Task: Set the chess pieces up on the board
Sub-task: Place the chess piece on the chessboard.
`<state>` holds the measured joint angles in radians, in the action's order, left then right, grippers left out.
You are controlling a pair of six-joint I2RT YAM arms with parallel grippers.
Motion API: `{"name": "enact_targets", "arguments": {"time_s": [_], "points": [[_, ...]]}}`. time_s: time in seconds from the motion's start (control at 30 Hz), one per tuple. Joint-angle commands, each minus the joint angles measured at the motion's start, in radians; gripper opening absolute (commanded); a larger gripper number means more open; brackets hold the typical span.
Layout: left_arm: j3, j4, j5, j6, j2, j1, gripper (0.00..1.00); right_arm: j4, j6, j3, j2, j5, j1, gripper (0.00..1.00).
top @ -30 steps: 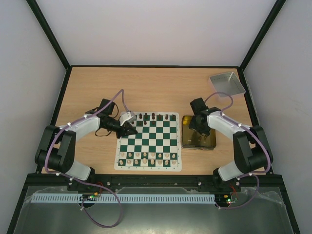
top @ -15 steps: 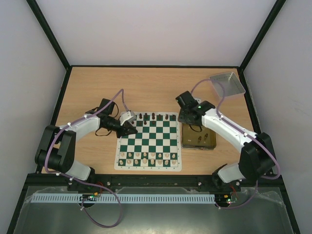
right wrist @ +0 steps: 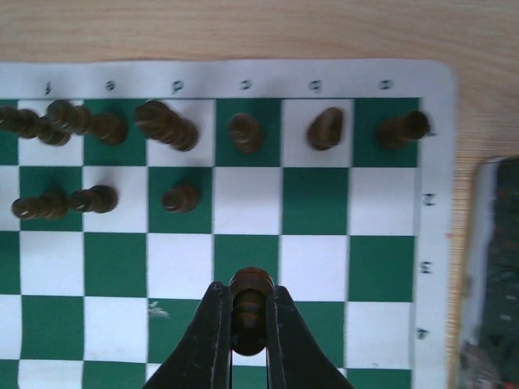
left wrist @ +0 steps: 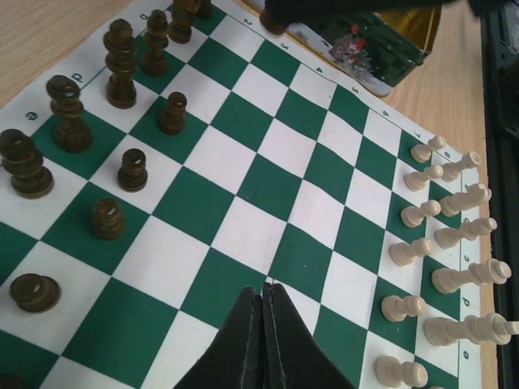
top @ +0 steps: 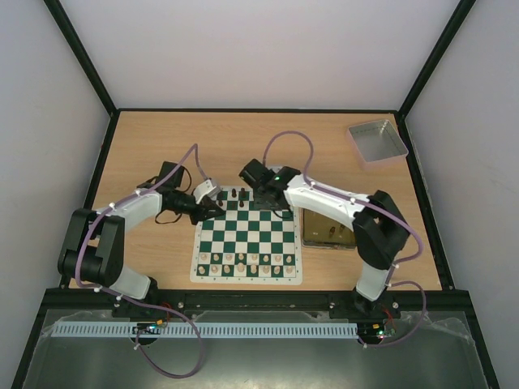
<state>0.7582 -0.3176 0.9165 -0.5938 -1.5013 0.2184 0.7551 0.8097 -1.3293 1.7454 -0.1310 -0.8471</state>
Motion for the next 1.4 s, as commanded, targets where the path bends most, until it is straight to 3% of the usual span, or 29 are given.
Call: {"name": "enact_targets", "arguments": {"time_s": [0.0, 1.37], "points": [[0.012, 0.03, 0.005, 0.011, -0.002, -0.01, 0.03, 0.007, 0.003, -0.077, 0.082, 0.001, -0.035, 0.02], [0.017, -0.007, 0.031, -0.022, -0.002, -0.019, 0.06, -0.161, -0.033, -0.01, 0.233, 0.1, 0.072, 0.02]]}}
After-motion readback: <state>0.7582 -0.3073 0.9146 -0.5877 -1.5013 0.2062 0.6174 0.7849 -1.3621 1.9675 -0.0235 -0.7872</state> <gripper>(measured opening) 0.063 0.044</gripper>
